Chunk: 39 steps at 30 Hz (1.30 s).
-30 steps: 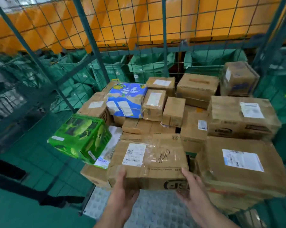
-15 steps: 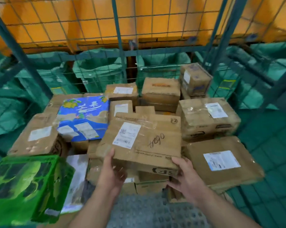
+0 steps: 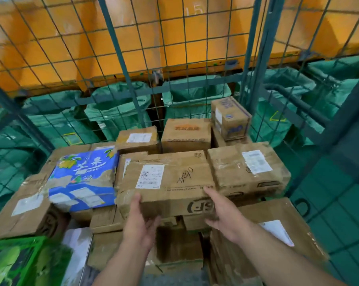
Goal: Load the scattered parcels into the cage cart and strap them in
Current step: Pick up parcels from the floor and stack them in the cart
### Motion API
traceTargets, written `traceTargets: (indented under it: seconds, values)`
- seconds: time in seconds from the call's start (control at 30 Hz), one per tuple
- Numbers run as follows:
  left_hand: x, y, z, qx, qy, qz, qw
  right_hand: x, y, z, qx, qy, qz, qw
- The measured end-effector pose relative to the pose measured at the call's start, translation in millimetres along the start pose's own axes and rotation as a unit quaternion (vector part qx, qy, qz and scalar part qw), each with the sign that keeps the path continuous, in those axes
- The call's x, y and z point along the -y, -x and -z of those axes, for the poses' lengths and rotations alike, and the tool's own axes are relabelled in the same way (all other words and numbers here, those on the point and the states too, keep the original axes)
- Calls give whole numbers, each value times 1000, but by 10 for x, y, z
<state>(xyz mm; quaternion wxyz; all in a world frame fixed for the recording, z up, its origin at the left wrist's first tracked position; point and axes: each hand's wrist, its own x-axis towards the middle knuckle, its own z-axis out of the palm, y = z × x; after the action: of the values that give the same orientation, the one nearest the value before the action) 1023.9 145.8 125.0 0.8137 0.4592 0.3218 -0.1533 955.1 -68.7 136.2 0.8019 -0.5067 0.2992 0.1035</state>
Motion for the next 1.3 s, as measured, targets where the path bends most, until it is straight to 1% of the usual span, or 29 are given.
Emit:
traceTargets:
  seconds: [0.07,0.23,0.33,0.43,0.53,0.67,0.73,0.8,0.9,0.93,1.0,1.03,1.07,1.1,1.13,1.17,1.2,1.23,1.3]
  values:
    - [-45,-81,-176,-19,-6,-10,1000,104,-144,-30,-24,15,0,1000]
    - [-172,-332,-639,-50,-33,-48,997,338,-500,-91,-91,2,8,996]
    - [-242,-516,-831,-73,-28,-52,996,373,-678,-159,-136,11,23,990]
    - [-257,-661,-979,-76,-39,-50,995,334,-744,-259,-143,-3,47,989]
    - [-226,-771,-1129,-59,-48,-50,996,295,-689,-319,-114,1,70,991]
    - [-253,-972,-1223,-51,-56,-54,996,334,-633,-293,-99,17,41,994]
    - [-235,-1007,-1243,-43,-61,-48,996,358,-657,-244,-71,-2,42,997]
    - [-174,-989,-1241,-36,-63,-44,996,372,-683,-234,-46,2,65,997]
    - [-100,-885,-1208,-14,-54,-28,998,304,-769,-261,-61,2,93,994]
    - [-81,-870,-1198,-7,-55,-26,998,274,-792,-273,-78,-1,97,992]
    - [-64,-824,-1167,-3,-66,-23,998,173,-846,-284,-143,59,103,983]
    - [-53,-814,-1163,-2,-68,-21,997,142,-841,-283,-186,116,129,967]
    - [-28,-832,-1144,-1,-74,-19,997,105,-828,-292,-223,191,185,938]
    - [9,-851,-1127,4,-79,-16,997,75,-806,-320,-243,288,272,885]
    - [48,-868,-1090,19,-81,-4,997,43,-794,-381,-241,395,354,813]
    - [89,-884,-1005,41,-81,6,996,17,-766,-480,-225,489,420,731]
    - [132,-887,-1013,63,-90,11,994,42,-794,-502,-198,549,459,670]
    - [159,-878,-962,81,-95,16,992,59,-806,-563,-167,594,458,640]
    - [171,-893,-885,103,-104,22,989,95,-886,-633,-132,657,419,612]
